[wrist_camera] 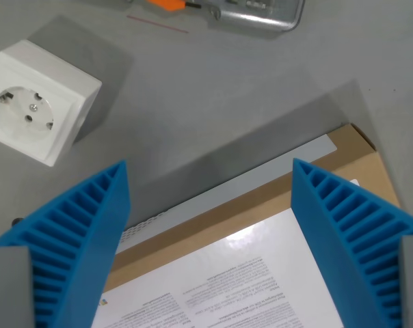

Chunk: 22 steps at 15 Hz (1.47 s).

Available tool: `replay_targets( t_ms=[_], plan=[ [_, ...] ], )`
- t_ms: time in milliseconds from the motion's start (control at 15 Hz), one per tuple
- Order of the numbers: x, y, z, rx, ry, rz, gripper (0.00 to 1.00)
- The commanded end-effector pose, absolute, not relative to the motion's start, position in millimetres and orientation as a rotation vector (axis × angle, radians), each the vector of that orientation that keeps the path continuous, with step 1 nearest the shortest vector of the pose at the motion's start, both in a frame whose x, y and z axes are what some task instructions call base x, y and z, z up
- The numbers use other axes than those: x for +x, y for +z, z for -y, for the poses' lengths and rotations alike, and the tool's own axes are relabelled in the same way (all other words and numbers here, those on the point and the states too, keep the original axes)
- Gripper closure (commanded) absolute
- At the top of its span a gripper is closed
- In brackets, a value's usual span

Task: Move above the white socket

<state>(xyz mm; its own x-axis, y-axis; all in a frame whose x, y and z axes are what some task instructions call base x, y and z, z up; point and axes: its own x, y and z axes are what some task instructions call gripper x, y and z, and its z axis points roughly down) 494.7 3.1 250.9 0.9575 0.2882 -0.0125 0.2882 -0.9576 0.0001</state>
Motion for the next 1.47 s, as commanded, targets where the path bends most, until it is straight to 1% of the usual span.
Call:
replay_targets(
  t_ms=[67, 733, 1467],
  plan=[
    [494.5, 250.8, -4.2, 3.096, -0.012, -0.534, 0.0],
    [490.5, 243.1, -13.9, 3.05, 0.042, -0.792, 0.0],
    [480.8, 225.5, -35.9, 2.909, 0.138, -1.237, 0.0]
  ],
)
